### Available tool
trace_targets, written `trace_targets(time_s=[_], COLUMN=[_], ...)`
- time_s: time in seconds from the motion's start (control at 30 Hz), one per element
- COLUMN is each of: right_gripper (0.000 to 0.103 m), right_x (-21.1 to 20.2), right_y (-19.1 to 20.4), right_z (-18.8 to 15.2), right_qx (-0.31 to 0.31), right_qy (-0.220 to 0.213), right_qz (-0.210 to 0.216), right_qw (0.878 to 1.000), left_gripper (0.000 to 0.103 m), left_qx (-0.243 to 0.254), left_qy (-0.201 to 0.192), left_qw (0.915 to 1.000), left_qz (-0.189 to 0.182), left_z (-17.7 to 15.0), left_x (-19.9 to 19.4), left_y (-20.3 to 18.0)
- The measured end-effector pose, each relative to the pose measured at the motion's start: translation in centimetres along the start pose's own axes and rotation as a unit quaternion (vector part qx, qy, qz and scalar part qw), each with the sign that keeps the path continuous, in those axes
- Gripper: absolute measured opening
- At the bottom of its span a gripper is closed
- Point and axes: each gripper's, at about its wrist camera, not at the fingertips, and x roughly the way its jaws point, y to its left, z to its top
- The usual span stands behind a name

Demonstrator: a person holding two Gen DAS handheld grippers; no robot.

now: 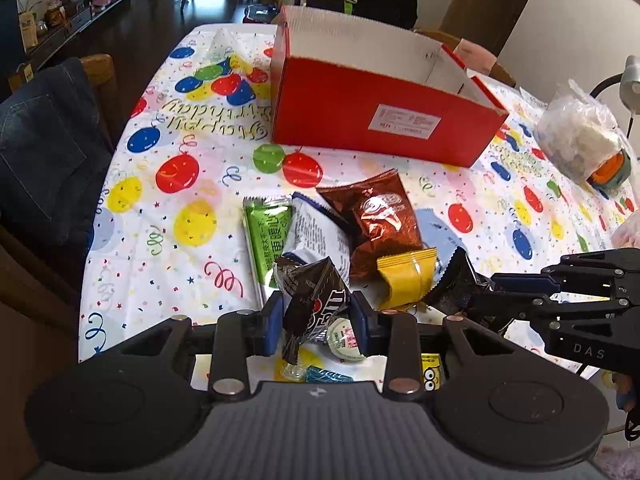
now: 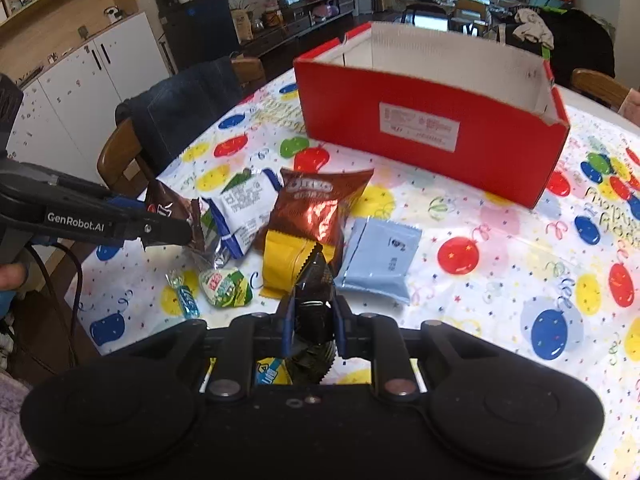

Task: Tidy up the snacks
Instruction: 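Grasp the M&M's packet with the left tool while the right tool grasps the black snack, then carry both snacks into the red box and open both tools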

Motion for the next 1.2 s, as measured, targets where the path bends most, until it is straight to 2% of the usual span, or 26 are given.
trace_targets(time_s=[0.3, 0.67, 0.93, 1.2], right_gripper=[0.018, 0.018, 0.018, 0.018], right_x=[-3.0, -5.3, -4.8, -2.3], right_y=[-1.1, -3.9, -6.4, -9.8], right_z=[1.7, 6.4, 10.4, 14.3], right_qx=[0.020, 0.038, 0.034, 0.052], right_qy=[-0.050, -0.111, -0.137, -0.130], right_qz=[-0.011, -0.030, -0.043, -0.052], right_qw=[0.998, 0.993, 0.989, 0.989], left_gripper=[0.034, 0.034, 0.034, 0.034], left_qx=[0.008, 0.029, 0.048, 0.055], left_qy=[-0.023, -0.061, -0.083, -0.081], left_qw=[0.9997, 0.9976, 0.9954, 0.9952], left_qz=[-0.009, -0.012, -0.007, 0.010], left_z=[1.7, 6.6, 11.5, 16.3], left_x=[-1.8, -3.0, -2.3, 0.2], left_y=[-1.4, -3.9, -5.8, -6.9])
